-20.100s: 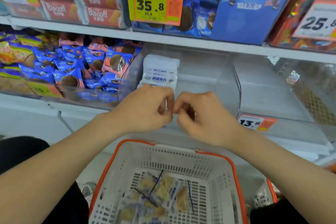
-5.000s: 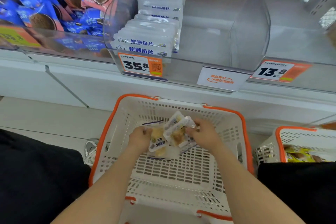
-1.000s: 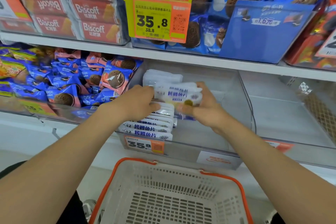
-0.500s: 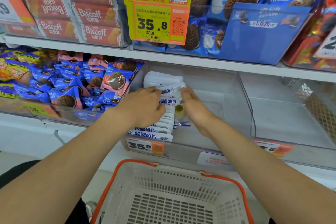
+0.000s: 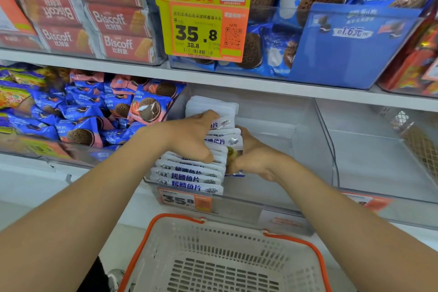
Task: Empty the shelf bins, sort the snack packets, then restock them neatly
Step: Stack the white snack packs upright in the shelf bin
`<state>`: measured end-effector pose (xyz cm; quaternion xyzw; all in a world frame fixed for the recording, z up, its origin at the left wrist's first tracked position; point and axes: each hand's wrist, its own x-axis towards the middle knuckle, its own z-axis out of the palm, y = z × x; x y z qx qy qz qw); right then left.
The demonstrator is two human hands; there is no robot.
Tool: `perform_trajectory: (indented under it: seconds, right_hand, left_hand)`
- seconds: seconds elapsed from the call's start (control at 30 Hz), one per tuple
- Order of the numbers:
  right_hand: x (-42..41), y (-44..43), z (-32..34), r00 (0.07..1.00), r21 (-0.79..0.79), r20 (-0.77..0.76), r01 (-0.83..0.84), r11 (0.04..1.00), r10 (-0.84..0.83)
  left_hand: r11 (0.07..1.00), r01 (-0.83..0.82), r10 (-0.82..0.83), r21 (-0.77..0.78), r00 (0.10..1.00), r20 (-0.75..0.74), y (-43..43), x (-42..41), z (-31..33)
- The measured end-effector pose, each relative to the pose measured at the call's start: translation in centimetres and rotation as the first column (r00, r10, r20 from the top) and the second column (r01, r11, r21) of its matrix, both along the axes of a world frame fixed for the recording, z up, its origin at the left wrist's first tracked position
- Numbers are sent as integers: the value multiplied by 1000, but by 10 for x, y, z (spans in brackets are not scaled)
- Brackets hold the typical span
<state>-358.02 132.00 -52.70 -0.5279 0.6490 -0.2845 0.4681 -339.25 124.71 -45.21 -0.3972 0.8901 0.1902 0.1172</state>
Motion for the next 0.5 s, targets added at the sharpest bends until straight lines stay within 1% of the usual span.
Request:
perform_trajectory:
  seconds: [0.07,0.1,0.17,0.23,0.27,0.33,0.37,0.4,0.43,0.47,0.5]
  right_hand:
    - [1,-8,-6,993,-23,-99,57,998,-59]
    - [1,-9,-5,987,-34,-144,67,997,-71]
    - [3,-8,0,968,-71,-245,35,997,-52]
    - [5,-5,7,932,-146,-360,-26,989,-29]
    - [5,-6,6,920,-224,-390,-43,974,-49]
    - [6,-7,6,924,-332,-373,-48,942,-84]
    - [6,-8,5,927,-327,-371,-69,942,-61]
    - [6,-10,4,925,-287,-379,-98,953,-19]
    - [4,-9,5,919,-201,-393,-114,973,27]
    - [3,-8,8,930,-118,-363,-107,987,57]
    - [3,-5,14,959,-45,-279,-54,998,40]
  left_hand:
    - [1000,-11,10,29,999,51,-9,-2,4]
    - [1000,-9,8,12,997,80,-12,-3,6]
    - [997,-1,10,-75,992,126,-16,-6,9]
    - [991,-4,19,-136,994,108,-16,-9,8]
    - [987,-7,20,-162,996,82,-15,-9,6]
    - [969,-2,11,-245,999,32,-12,-9,4]
    - [954,10,-2,-300,1000,27,-9,-9,4]
    - [940,15,-4,-340,999,34,-5,-8,5]
    - [934,13,3,-357,999,42,-2,-7,6]
    - [936,6,11,-353,999,47,1,-5,6]
    - [942,-4,22,-336,999,49,4,-3,6]
